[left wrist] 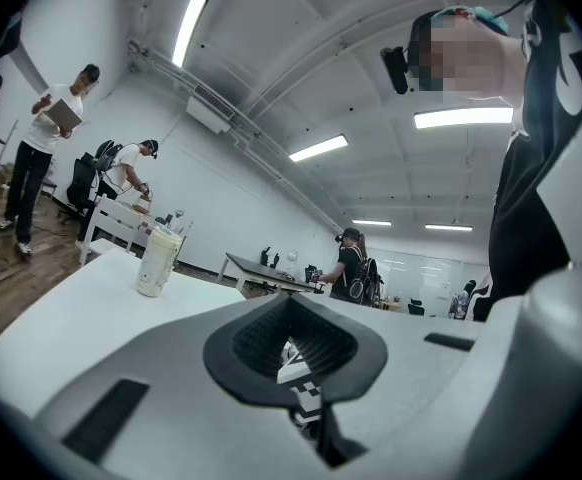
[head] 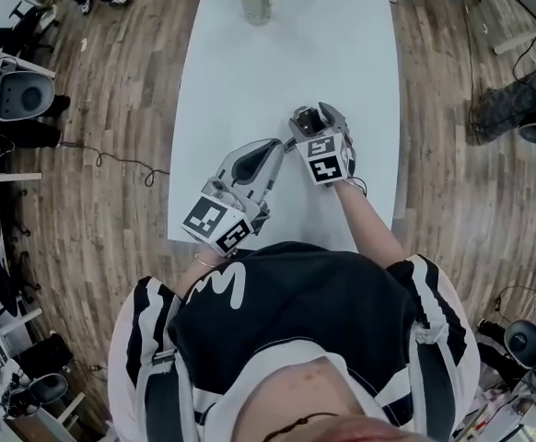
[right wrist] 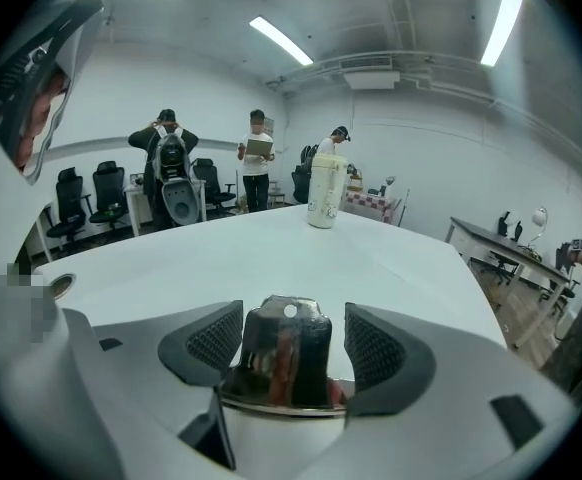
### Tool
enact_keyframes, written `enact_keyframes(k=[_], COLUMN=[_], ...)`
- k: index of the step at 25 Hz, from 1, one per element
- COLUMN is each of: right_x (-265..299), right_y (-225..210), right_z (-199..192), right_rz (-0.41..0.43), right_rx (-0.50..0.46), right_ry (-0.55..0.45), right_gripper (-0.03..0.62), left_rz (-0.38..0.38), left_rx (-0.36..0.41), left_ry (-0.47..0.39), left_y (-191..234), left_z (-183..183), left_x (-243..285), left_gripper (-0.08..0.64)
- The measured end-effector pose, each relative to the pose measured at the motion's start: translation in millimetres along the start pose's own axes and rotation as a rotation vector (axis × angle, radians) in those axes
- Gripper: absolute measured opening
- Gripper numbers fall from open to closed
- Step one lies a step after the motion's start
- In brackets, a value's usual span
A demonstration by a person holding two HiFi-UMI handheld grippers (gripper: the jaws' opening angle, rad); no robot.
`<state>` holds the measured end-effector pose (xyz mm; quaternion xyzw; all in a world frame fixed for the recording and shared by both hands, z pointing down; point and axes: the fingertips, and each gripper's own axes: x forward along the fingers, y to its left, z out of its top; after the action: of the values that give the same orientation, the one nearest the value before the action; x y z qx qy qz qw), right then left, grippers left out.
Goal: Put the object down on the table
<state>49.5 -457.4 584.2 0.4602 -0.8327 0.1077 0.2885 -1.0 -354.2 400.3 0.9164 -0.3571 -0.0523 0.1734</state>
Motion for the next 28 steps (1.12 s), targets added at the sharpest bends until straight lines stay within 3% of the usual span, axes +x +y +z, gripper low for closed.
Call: enact_keyframes(k=[5, 13, 19, 21, 24, 28], right_x=[-36, -131, -180, -194, -212, -226], right_y=[7, 0, 13, 15, 12, 15], right_z=[22, 93, 121, 125, 130, 130], right_rz=[0.001, -0.008, 0.044, 0.042, 0.004, 0.011], right_rx=[0.052, 0.175, 0.163, 0.167, 0.166, 0.168], right_ry=[-0.087, -0.413, -0.535, -0.567, -0.622, -0.653], right_gripper=[0.309, 0.308, 0.3, 0.263, 0.092, 0.045], left_rz=[0.002, 0.0, -0.009, -0.008, -0.011, -0.009], left_rx=[0.025, 0.073, 0.084, 0.087, 0.095, 0.097], left_ry=[-0.019, -0.076, -0.095, -0.101, -0.103, -0.098], left_y=[-11, -24, -35, -39, -43, -50], left_z=[5, 21, 22, 24, 28, 26], left_x=[-14, -14, -13, -14, -13, -14], left_gripper=[0.003, 0.003, 0.003, 0.004, 0.003, 0.004])
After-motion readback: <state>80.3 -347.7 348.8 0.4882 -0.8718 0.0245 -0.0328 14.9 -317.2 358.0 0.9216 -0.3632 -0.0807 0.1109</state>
